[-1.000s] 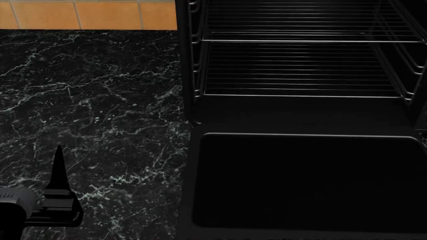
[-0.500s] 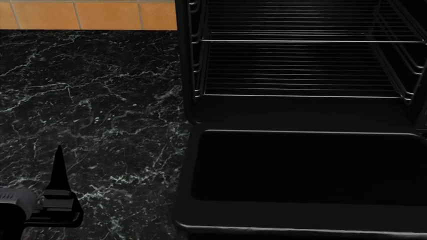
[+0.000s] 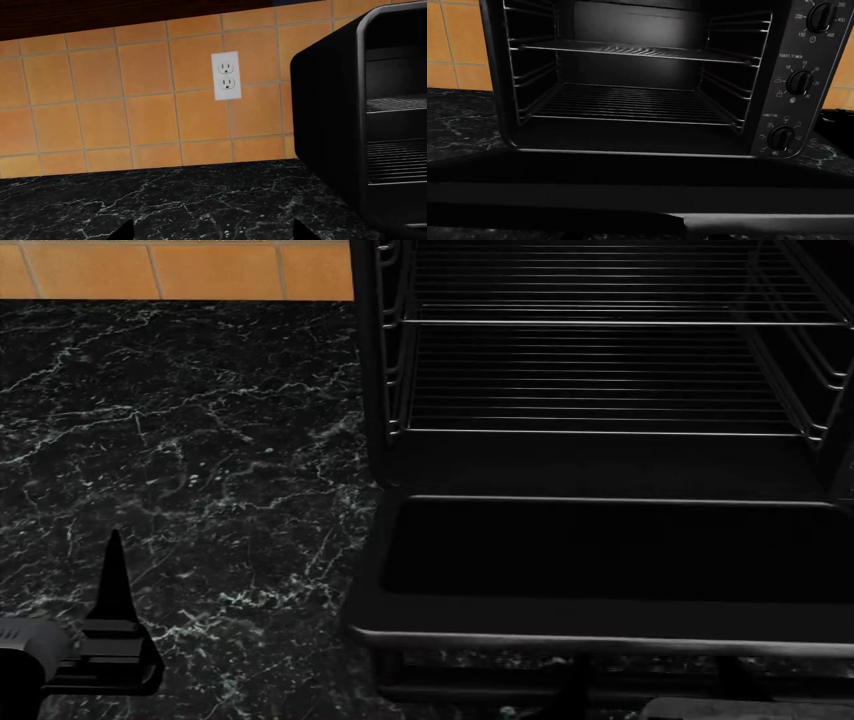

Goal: Close the toaster oven door.

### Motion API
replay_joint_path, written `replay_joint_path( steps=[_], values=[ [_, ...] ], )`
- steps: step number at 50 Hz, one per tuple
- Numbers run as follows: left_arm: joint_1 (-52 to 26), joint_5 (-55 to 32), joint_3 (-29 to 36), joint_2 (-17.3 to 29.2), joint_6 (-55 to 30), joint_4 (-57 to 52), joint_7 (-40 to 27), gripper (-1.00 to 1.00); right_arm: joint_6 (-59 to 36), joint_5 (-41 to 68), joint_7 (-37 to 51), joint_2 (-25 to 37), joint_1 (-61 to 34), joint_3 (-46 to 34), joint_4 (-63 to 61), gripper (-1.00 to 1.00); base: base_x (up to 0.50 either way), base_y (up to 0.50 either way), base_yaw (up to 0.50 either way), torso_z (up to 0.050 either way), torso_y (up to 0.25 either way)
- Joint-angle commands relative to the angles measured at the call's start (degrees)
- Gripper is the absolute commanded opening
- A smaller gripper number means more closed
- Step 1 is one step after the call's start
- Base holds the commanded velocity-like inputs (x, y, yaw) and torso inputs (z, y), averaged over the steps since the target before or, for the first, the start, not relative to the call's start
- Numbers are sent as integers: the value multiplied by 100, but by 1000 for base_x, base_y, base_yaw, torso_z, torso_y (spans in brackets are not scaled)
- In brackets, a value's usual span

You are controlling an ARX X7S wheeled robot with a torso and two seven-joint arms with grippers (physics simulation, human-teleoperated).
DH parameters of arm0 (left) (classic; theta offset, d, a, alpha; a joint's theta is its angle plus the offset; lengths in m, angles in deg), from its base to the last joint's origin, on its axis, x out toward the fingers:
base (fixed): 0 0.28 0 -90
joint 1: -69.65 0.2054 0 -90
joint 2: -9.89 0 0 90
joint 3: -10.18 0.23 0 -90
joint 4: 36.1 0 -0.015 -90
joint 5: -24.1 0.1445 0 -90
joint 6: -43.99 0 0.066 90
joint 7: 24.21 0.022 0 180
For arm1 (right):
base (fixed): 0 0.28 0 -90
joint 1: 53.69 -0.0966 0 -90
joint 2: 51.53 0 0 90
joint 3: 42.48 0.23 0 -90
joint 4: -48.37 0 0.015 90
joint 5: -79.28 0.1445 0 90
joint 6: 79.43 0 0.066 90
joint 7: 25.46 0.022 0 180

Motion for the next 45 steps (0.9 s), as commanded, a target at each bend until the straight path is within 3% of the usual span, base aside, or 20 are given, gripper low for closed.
replay_joint_path(
  steps=[1, 16, 45],
  values=[
    [-4, -43, -11, 28, -44, -85, -31, 100, -312, -157, -914, 121, -1102, 194, 527, 100, 18, 6, 18, 0, 0],
    [-55, -121, -42, 56, -67, -88, -40, 100, -844, 302, -1076, -39, -2227, 177, 1274, 100, 18, 8, 20, 0, 0],
    [-25, -194, -93, 93, 98, 55, -70, 100, -1221, 45, -1916, -684, -3708, -538, 3495, 100, 10, 5, 8, 0, 0]
  ],
)
